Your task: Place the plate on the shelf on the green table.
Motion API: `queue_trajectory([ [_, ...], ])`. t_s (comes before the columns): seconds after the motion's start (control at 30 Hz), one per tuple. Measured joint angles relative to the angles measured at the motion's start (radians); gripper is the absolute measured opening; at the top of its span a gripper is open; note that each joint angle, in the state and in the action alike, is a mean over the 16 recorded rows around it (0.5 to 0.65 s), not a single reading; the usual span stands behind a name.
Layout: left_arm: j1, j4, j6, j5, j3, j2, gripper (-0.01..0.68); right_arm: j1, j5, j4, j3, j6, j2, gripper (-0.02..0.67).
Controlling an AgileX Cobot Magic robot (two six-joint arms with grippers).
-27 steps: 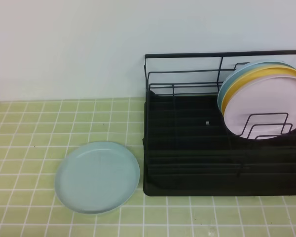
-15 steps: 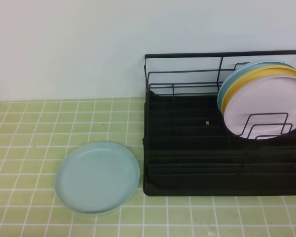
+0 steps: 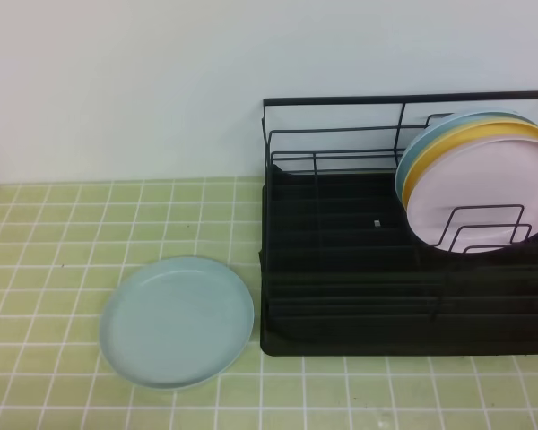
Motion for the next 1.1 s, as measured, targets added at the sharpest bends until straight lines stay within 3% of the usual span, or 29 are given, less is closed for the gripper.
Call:
queue_trajectory([
  [0.67, 0.0, 0.018, 0.008, -0.038, 0.0, 0.0, -0.003, 0.0, -0.01, 0.0, -0.002, 0.0, 0.002, -0.003],
  [0.83, 0.0, 0.032, 0.018, -0.161, 0.0, 0.001, -0.003, 0.0, -0.06, 0.0, -0.003, 0.0, 0.002, -0.003],
  [1.1, 0.0, 0.044, 0.028, -0.503, -0.001, 0.002, -0.003, 0.0, -0.251, 0.0, -0.003, -0.003, 0.002, -0.003],
])
